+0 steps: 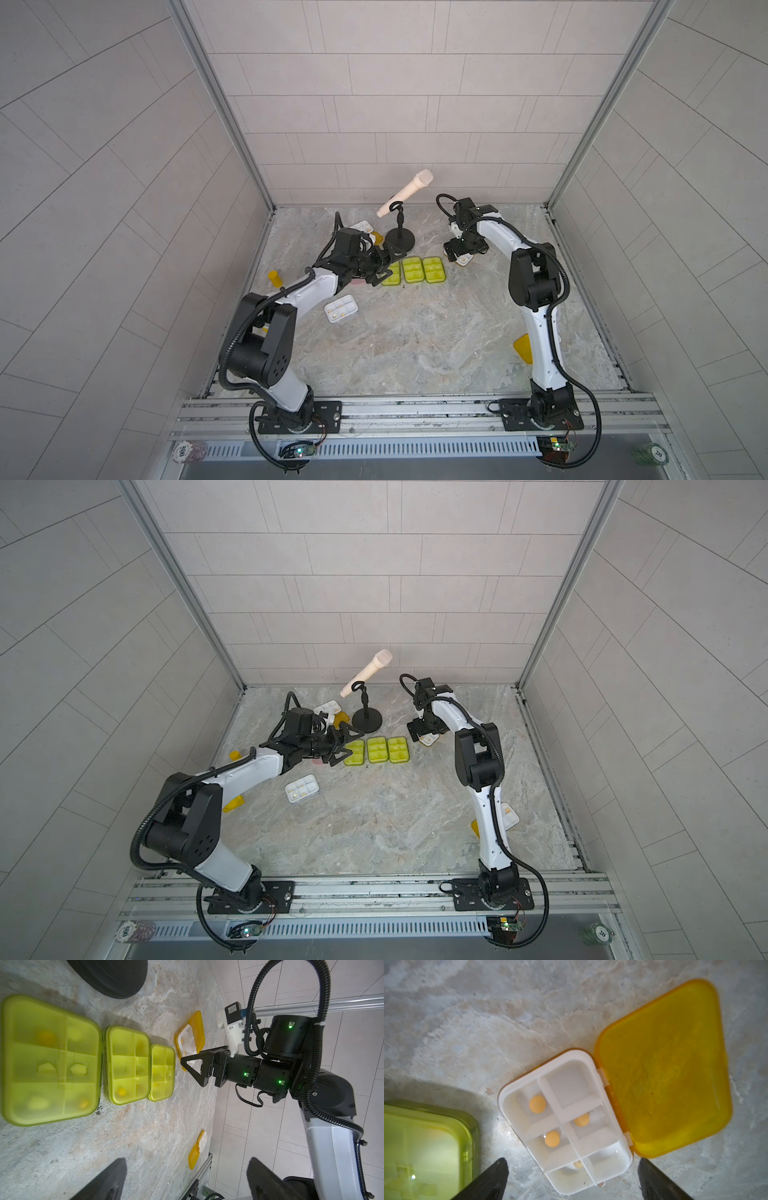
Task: Close pillboxes
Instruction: Adjust the pillbox at the center of the board.
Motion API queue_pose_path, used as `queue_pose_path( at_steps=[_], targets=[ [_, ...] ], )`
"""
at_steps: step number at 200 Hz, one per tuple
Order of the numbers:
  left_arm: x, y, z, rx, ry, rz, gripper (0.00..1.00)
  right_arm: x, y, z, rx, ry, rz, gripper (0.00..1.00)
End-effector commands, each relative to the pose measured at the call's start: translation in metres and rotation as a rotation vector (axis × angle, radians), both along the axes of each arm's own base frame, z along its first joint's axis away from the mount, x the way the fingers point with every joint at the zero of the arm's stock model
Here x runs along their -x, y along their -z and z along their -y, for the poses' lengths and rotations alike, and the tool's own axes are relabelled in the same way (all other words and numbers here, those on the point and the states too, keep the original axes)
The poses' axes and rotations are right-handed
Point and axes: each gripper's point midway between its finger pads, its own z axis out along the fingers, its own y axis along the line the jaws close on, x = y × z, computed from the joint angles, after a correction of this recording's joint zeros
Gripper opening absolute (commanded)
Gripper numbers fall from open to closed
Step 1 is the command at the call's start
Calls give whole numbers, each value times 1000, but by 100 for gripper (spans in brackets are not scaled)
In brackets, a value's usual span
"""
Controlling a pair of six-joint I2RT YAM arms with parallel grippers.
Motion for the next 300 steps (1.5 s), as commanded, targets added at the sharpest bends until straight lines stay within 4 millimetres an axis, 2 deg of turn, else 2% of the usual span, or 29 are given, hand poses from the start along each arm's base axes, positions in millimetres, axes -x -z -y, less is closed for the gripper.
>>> queue_pose_path(
  at_steps=[1, 58, 114, 150, 228, 300],
  targets=[
    [-3, -8, 7, 21, 17, 26, 95, -1, -16, 4, 35, -55, 25, 100],
    [-2, -8, 8, 21, 21, 29, 95, -10, -10, 6, 60, -55, 10, 100],
    [-2, -8, 8, 22, 21, 25, 95, -6, -17, -5, 5, -74, 23, 100],
    [-2, -8, 8, 22, 21, 26, 95, -3, -7, -5, 18, -78, 2, 99],
    [-2, -6, 8, 19, 19, 22, 95, -6, 1, 4, 95, -78, 10, 100],
    [-3, -5, 8, 19, 18, 19, 95, -7, 7, 1, 89, -94, -7, 100]
  ],
)
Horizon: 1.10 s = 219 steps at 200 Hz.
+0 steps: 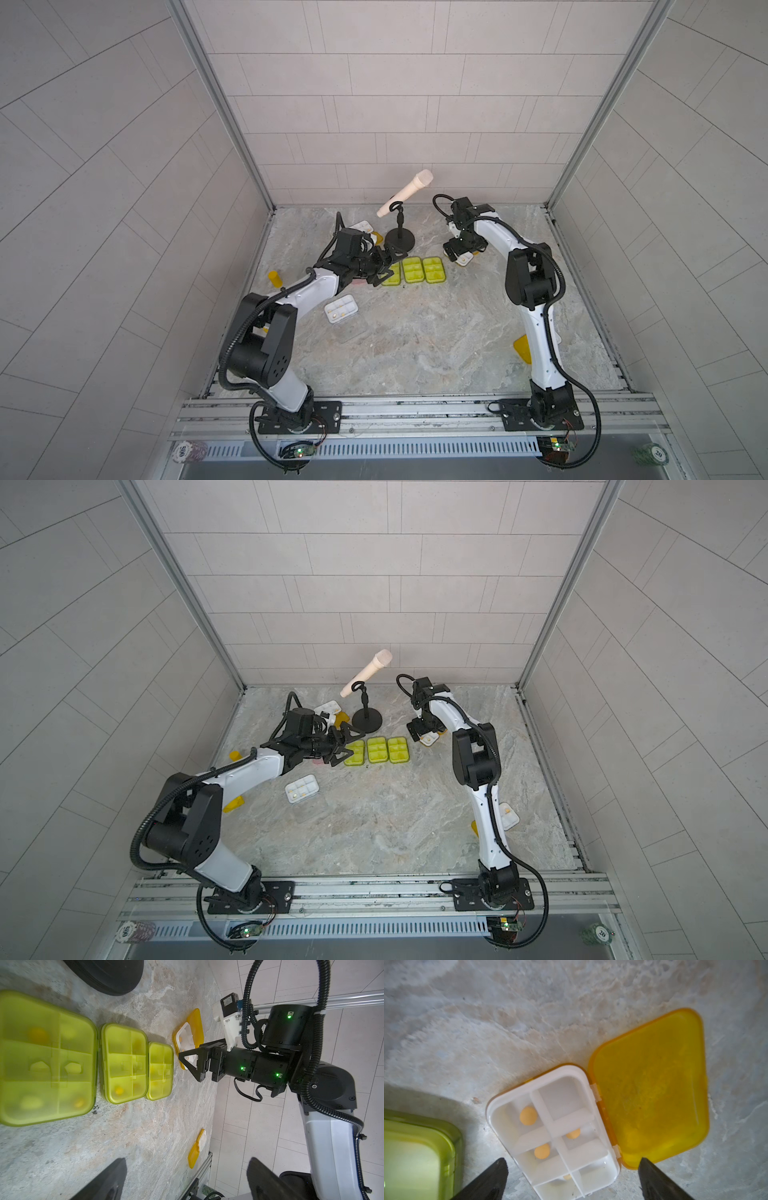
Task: Close pillboxes
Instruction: Adjust the pillbox at the center of the board.
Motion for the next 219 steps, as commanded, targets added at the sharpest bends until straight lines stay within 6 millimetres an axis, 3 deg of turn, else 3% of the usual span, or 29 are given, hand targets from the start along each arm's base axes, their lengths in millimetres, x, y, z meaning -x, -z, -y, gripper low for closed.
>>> queue_pose_path(
  at_steps=[1, 93, 181, 219],
  targets=[
    [-4, -4, 5, 17, 11, 15, 95, 1, 4, -1, 23, -35, -18, 100],
    [-4, -4, 5, 18, 10, 14, 95, -22, 1, 6, 42, 21, 36, 99],
    [-4, -3, 5, 17, 10, 10, 95, -36, 5, 23, -22, 184, 54, 93],
    [-4, -2, 5, 15, 9, 8, 95, -37, 8, 15, -84, 183, 43, 92]
  ],
)
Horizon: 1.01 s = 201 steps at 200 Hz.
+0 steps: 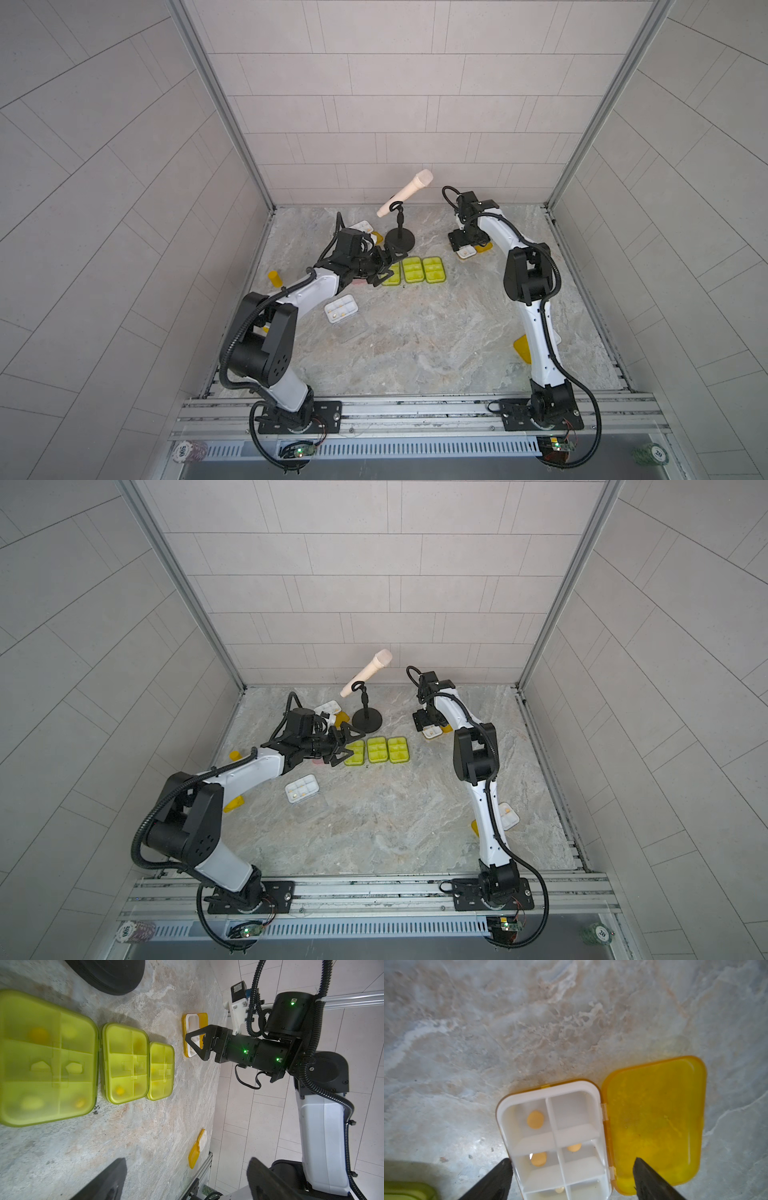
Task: Close pillboxes
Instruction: Adjust the pillbox at the center of the board, then move the pillbox to the center of the board.
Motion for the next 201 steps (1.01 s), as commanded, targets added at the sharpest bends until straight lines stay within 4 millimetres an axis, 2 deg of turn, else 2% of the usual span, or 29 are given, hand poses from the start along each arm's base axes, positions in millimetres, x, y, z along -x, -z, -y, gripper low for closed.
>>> queue_pose_path(
  at_steps=[1, 82, 134, 201],
  targets=[
    [-4, -4, 5, 16, 9, 12, 95, 0, 9, -7, -42, 4, -21, 92],
    [-4, -3, 5, 16, 10, 10, 95, 5, 15, -11, -47, -45, -48, 93],
    [-4, -3, 5, 16, 10, 11, 95, 2, 13, -4, 32, -13, -27, 86],
    [-4, -5, 5, 19, 9, 12, 95, 1, 6, -5, 21, 30, 1, 80]
  ],
)
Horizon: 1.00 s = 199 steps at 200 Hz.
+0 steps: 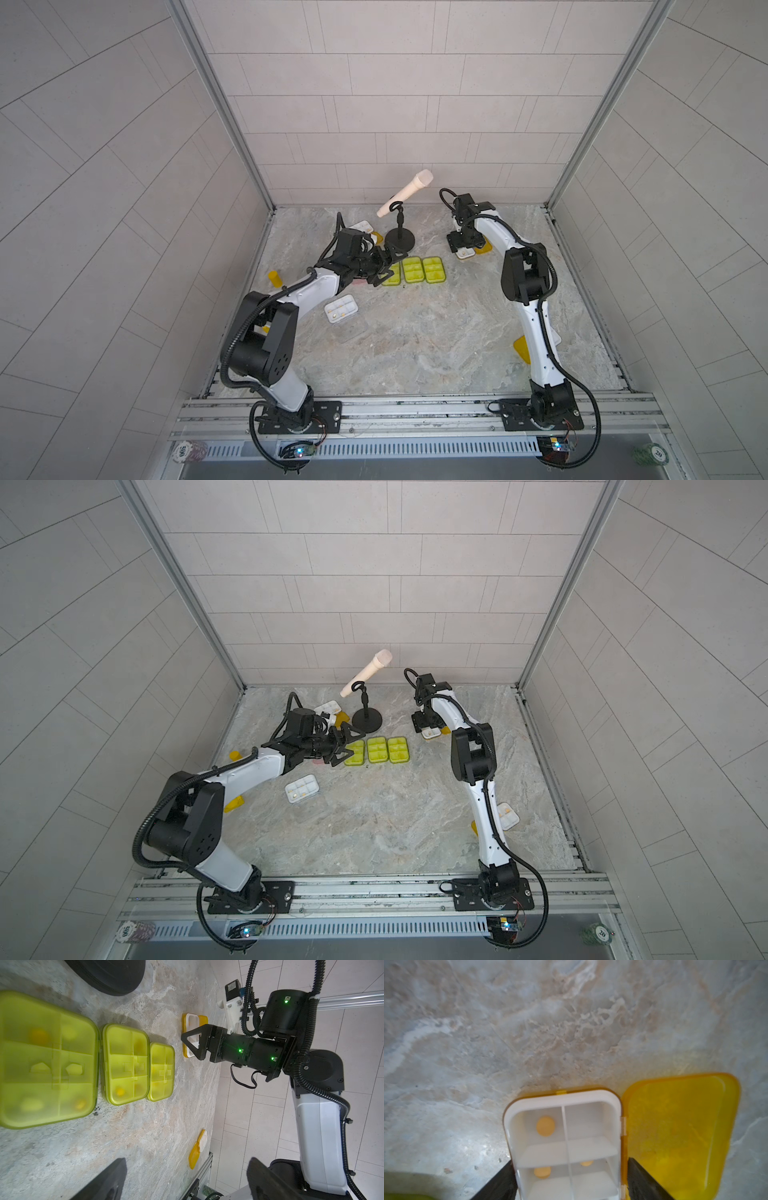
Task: Close pillboxes
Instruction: Move the pillbox to the center of the board.
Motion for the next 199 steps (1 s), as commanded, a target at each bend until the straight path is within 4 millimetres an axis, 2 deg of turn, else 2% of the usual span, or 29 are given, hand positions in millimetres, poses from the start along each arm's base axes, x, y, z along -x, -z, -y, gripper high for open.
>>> queue_pose_path(
  at_steps=[1, 47, 105, 199],
  targets=[
    [-3, -6, 4, 18, 9, 12, 95, 1, -5, 2, 20, 24, 13, 80],
    [-3, -8, 5, 18, 9, 17, 95, 2, -18, 0, 4, 56, 52, 79],
    [-2, -12, 4, 21, 9, 26, 95, 9, -23, 1, -5, 87, 73, 78],
    [-2, -15, 3, 20, 7, 36, 95, 35, -31, 2, -7, 121, 104, 77]
  ],
)
